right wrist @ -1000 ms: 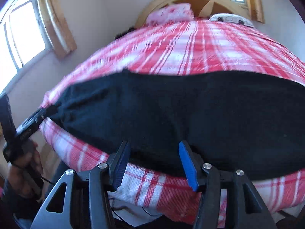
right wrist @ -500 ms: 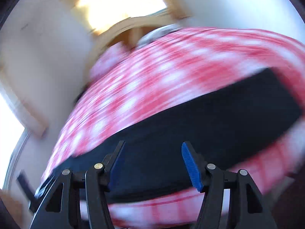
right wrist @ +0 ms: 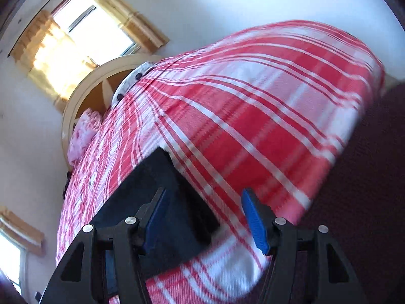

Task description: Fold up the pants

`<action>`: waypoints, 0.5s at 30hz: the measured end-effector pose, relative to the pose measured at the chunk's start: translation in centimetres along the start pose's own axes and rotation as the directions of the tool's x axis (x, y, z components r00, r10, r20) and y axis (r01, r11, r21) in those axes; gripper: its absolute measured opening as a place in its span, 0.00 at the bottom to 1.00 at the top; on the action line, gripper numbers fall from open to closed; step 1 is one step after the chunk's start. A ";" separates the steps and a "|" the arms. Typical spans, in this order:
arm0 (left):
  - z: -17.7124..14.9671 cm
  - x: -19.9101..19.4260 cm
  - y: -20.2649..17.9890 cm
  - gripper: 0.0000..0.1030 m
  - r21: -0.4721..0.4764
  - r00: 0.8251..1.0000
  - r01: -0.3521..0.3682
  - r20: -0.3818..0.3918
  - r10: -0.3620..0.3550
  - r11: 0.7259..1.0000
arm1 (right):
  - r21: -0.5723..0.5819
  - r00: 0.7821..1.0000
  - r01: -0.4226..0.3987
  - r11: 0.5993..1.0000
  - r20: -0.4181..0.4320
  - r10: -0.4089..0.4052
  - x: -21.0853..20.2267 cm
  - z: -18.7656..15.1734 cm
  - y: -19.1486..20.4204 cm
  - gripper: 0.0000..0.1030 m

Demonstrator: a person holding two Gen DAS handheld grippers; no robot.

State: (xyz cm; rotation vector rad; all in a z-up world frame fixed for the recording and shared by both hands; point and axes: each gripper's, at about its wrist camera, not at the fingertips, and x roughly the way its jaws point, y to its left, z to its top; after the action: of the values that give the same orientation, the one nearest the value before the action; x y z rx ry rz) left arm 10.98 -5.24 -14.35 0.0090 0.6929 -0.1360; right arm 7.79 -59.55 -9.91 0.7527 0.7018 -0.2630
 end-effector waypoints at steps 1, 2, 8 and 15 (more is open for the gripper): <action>-0.2 0.0 -0.1 1.00 0.004 1.000 -0.007 -0.007 0.007 1.000 | -0.010 1.000 -0.005 1.000 -0.006 0.005 0.3 0.2 0.2 0.59; -0.2 0.1 -0.2 1.00 0.006 1.000 -0.010 -0.008 0.010 1.000 | -0.008 1.000 -0.013 1.000 -0.007 0.012 0.8 0.1 0.3 0.59; -0.8 -0.2 -1.3 1.00 0.038 1.000 -0.009 -0.005 0.010 0.999 | -0.087 0.999 -0.050 0.995 -0.020 0.049 2.1 -0.3 1.5 0.60; -1.3 -0.4 -1.5 1.00 0.055 1.000 -0.008 0.013 0.007 0.998 | -0.149 0.993 -0.102 0.984 -0.069 0.092 3.0 -0.5 2.7 0.54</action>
State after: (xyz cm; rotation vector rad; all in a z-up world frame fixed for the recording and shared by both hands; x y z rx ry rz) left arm 9.71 -6.57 -15.06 0.0632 0.6756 -0.1475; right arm 10.99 -57.19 -10.78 0.6490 0.7328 -0.0963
